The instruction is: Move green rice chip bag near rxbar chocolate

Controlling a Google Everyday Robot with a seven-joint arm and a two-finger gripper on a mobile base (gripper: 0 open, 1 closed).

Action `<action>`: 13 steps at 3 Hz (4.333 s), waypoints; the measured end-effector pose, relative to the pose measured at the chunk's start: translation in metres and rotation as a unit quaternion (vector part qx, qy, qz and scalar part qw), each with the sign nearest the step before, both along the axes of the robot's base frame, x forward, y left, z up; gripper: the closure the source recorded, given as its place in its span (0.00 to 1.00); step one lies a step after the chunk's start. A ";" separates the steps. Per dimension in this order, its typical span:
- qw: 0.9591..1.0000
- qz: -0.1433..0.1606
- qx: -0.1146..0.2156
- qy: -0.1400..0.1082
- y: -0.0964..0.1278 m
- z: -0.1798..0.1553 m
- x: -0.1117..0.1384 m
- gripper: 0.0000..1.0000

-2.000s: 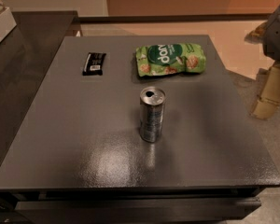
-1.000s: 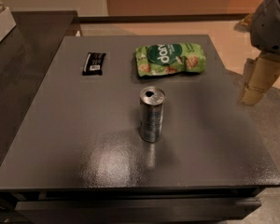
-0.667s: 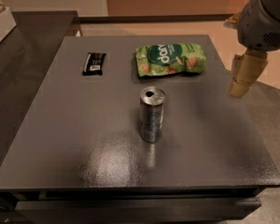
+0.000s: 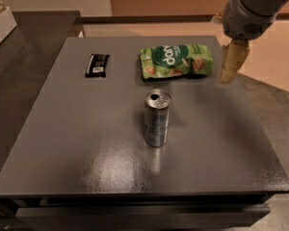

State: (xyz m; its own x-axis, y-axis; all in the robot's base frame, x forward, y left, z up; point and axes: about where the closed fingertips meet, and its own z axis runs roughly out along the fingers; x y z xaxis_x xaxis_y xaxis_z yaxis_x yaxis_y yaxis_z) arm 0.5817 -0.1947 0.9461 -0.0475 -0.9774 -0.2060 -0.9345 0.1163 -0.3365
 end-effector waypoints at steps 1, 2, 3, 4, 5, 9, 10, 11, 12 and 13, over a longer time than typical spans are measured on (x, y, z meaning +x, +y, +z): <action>1.000 0.013 -0.004 0.015 0.006 -0.013 0.036 0.00; 0.999 0.022 -0.001 0.026 0.017 -0.029 0.065 0.00; 0.999 0.027 0.002 0.038 0.030 -0.044 0.092 0.00; 0.998 0.032 0.003 0.048 0.039 -0.059 0.110 0.00; 0.998 0.034 0.002 0.057 0.044 -0.072 0.125 0.00; 0.997 0.041 0.007 0.060 0.052 -0.078 0.130 0.88; 0.997 0.061 0.012 0.040 0.064 -0.054 0.126 1.00; 0.996 0.087 0.018 0.019 0.082 -0.026 0.118 1.00; 0.993 0.118 0.022 0.007 0.109 -0.008 0.111 1.00; 0.990 0.142 0.022 0.012 0.139 -0.009 0.108 1.00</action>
Offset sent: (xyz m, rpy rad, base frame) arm 0.0992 0.0281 -0.0437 0.0048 0.0833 0.0636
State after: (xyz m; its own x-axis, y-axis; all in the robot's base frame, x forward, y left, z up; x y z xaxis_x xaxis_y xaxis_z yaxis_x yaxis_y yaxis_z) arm 0.6896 -0.0556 0.9375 0.2222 -0.9421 -0.2510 -0.9391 -0.1375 -0.3150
